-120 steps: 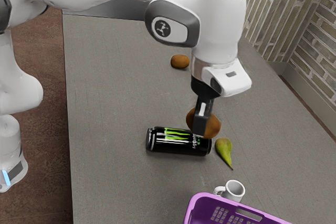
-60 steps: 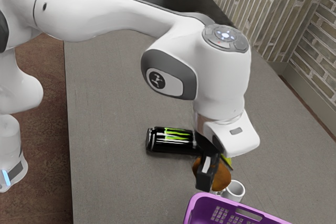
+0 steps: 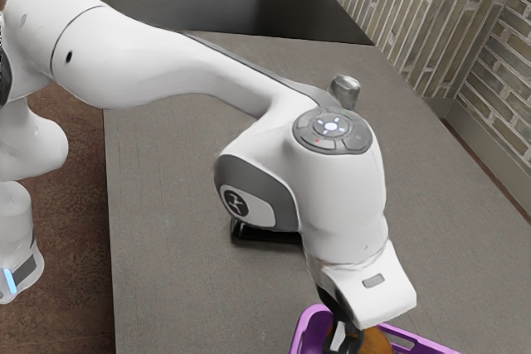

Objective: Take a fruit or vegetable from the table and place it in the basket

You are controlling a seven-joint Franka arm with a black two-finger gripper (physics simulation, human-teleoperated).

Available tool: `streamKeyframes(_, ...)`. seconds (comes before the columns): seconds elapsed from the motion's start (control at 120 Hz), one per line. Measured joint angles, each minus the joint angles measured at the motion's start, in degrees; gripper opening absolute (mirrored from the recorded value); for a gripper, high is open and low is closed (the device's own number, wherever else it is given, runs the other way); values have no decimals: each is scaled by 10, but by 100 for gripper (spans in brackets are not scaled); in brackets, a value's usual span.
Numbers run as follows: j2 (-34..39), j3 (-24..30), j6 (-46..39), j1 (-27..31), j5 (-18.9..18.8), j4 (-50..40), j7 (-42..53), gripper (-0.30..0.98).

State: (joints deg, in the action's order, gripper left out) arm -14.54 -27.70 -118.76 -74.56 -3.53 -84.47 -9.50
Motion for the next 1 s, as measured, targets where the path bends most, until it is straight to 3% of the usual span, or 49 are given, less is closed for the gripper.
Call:
streamKeyframes(0.158, -13, 6, -37, 45, 0, -12, -4, 40)
streamKeyframes(0.258, -25, 79, -53, 123, -1, -15, -6, 40)
streamKeyframes(0.442, -34, 107, -71, 151, -1, -20, -9, 40)
streamKeyframes(0.525, -40, 182, -75, 222, -4, -19, -10, 40)
streamKeyframes(0.658, -50, 234, -79, 277, -8, -16, -11, 40)
streamKeyframes(1.0, -81, 263, -94, 301, -19, -4, -18, 40)
